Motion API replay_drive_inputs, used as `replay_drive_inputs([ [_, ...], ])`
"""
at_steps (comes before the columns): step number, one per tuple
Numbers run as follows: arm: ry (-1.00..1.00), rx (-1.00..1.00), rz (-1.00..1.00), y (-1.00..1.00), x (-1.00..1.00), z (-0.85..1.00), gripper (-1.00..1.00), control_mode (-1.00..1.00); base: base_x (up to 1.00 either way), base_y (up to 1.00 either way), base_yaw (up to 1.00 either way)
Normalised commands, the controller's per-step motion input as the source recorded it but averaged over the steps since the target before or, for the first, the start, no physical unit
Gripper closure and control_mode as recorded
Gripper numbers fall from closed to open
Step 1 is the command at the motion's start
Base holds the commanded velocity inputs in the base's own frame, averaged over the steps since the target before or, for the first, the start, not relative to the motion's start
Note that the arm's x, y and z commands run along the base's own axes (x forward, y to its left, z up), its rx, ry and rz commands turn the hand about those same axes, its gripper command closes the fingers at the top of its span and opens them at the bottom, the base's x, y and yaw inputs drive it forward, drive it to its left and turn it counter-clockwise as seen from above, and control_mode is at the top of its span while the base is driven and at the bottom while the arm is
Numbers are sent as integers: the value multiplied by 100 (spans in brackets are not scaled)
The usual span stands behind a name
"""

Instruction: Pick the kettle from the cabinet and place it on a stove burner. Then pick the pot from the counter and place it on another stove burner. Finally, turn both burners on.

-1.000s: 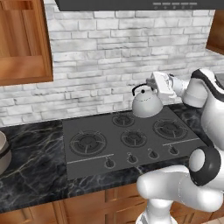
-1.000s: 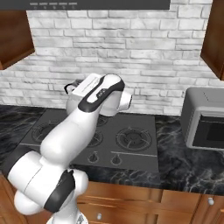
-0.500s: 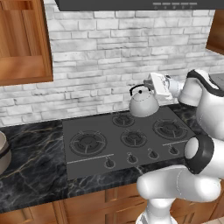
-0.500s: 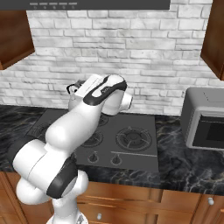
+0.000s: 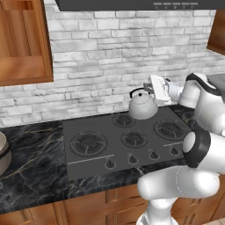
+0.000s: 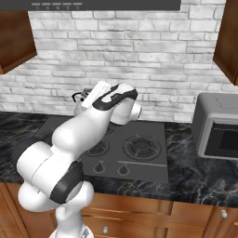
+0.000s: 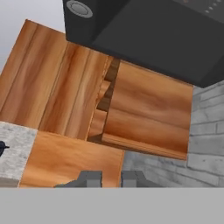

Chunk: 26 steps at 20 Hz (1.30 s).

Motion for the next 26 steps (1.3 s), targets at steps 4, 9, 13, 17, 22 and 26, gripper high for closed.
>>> replay_drive_inputs([
  [4,-4,6,3,0,12,-18,100,-100,0,0,0],
  [9,0,4,3,0,12,-19,100,-100,0,0,0],
  [13,0,3,3,0,25,-20,100,-100,0,0,0],
  [17,0,4,3,0,31,-19,100,-100,0,0,0],
  [22,0,2,0,-10,32,-12,100,-100,0,0,0],
  [26,0,0,0,-4,25,-15,100,-100,0,0,0],
])
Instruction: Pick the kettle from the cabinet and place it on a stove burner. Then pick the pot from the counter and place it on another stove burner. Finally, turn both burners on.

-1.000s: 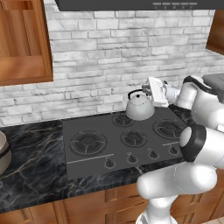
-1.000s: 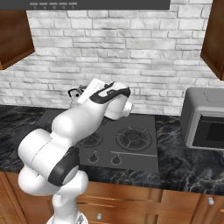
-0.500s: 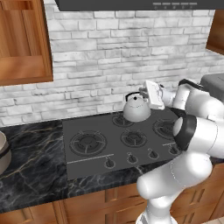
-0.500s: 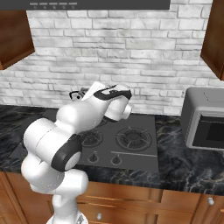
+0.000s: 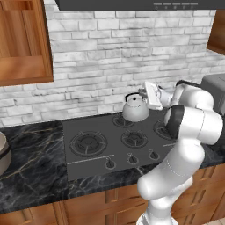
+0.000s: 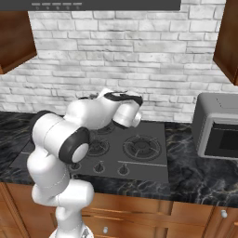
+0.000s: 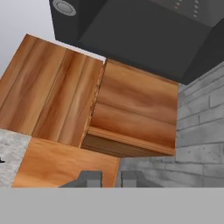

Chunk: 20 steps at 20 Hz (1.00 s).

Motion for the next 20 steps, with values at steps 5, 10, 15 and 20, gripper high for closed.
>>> replay_drive_inputs([
  [5,0,1,0,-6,22,-20,100,-100,0,0,0],
  [10,0,2,0,-3,13,-13,100,-100,0,0,0],
  [15,0,3,2,0,13,-14,100,-100,0,0,0],
  [20,0,4,3,0,14,-12,100,-100,0,0,0],
])
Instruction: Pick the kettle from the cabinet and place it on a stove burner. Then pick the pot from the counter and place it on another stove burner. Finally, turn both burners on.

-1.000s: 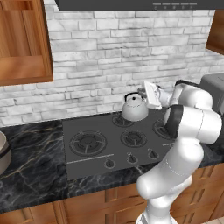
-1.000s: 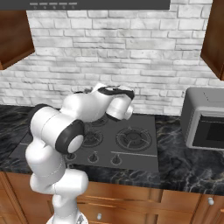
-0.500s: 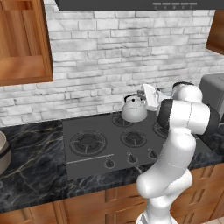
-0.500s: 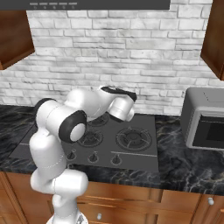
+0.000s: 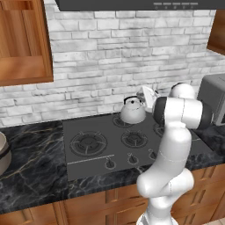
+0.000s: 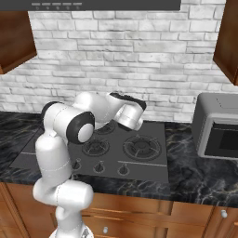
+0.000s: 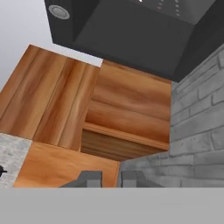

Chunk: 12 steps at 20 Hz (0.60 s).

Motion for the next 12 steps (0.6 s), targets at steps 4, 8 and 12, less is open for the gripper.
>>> replay_drive_inputs([
  [4,-1,3,2,0,12,-13,100,-100,0,0,0],
  [8,0,2,2,0,11,-12,100,-100,0,0,0],
  [12,-2,3,1,0,19,-7,100,-100,0,0,0],
])
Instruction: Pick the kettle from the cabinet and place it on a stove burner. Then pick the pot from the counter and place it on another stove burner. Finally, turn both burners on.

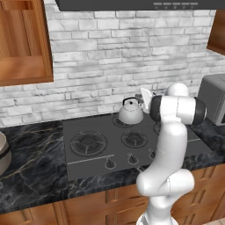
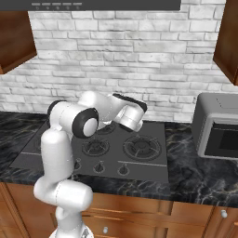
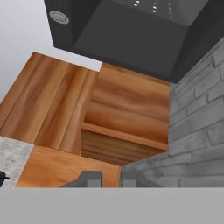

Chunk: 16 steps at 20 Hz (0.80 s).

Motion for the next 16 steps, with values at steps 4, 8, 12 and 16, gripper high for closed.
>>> replay_drive_inputs([
  [4,-2,2,0,-1,23,-7,100,-100,0,0,0],
  [8,-1,2,0,-8,16,-6,100,-100,0,0,0],
  [12,0,0,0,-7,11,-10,100,-100,0,0,0],
  [16,0,0,0,-9,13,-14,100,-100,0,0,0],
])
